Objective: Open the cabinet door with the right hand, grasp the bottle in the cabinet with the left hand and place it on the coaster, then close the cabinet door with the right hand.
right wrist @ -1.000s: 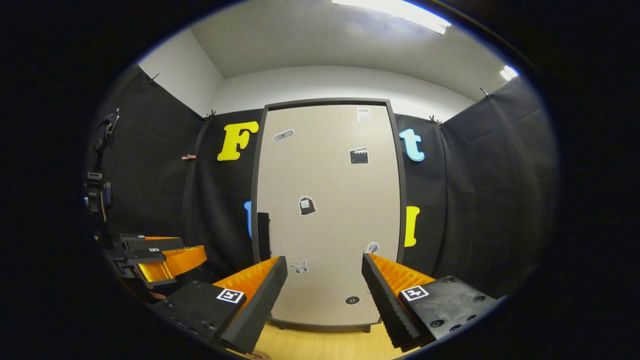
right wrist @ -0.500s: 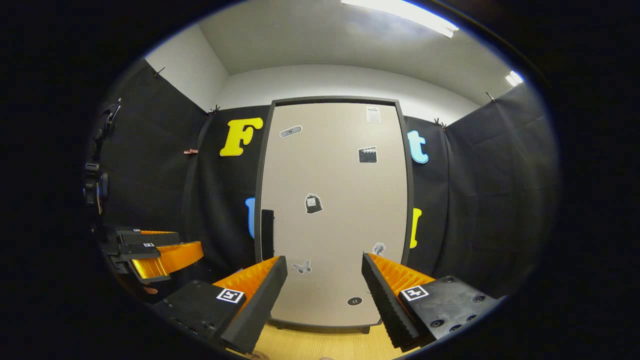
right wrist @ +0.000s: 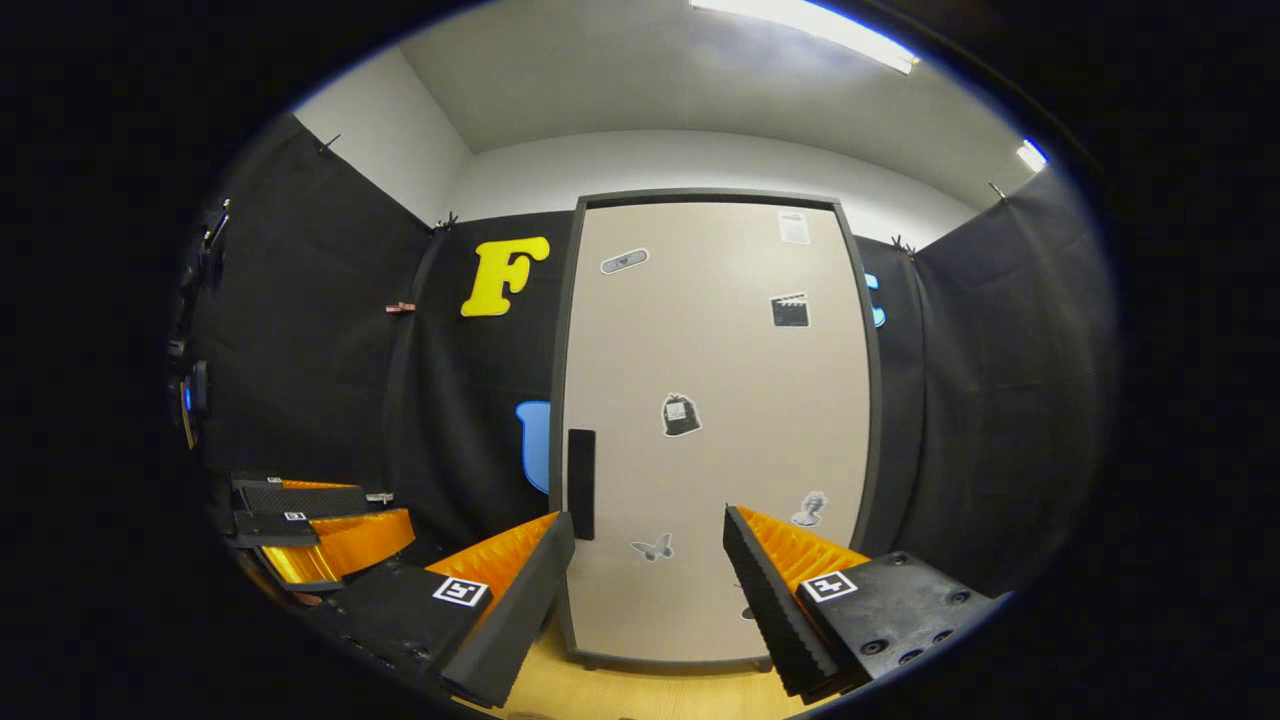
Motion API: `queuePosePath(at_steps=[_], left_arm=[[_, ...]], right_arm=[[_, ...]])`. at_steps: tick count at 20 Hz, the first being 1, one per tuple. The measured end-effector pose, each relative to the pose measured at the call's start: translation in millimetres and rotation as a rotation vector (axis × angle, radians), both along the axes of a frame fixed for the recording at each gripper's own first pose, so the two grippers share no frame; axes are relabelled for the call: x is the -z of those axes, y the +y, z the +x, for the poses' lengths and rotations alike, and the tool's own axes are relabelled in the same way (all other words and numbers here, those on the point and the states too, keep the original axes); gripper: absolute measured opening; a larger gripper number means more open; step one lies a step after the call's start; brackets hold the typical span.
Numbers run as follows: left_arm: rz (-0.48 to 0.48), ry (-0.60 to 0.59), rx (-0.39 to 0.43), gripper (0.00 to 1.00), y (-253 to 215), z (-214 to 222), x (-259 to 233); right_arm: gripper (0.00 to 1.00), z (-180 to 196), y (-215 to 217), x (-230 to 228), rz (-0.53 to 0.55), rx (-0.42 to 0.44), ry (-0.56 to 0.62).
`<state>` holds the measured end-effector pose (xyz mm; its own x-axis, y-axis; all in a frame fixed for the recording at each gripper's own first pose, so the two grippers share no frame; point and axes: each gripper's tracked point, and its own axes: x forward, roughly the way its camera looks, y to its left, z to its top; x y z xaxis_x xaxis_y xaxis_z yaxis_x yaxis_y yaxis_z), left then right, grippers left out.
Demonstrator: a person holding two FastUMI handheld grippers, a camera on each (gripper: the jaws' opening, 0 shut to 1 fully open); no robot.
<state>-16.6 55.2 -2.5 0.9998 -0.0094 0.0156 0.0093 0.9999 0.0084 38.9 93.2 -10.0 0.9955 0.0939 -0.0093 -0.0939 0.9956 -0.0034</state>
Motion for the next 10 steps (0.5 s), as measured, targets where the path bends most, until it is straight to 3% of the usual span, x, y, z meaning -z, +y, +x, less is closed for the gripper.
queuePosePath(at_steps=[10], left_arm=[[-0.037, 0.013, -0.048, 0.93, 49, -1, 8]], right_arm=[[0.96, 72, 53, 20, 0.035, -0.004, 0.000]])
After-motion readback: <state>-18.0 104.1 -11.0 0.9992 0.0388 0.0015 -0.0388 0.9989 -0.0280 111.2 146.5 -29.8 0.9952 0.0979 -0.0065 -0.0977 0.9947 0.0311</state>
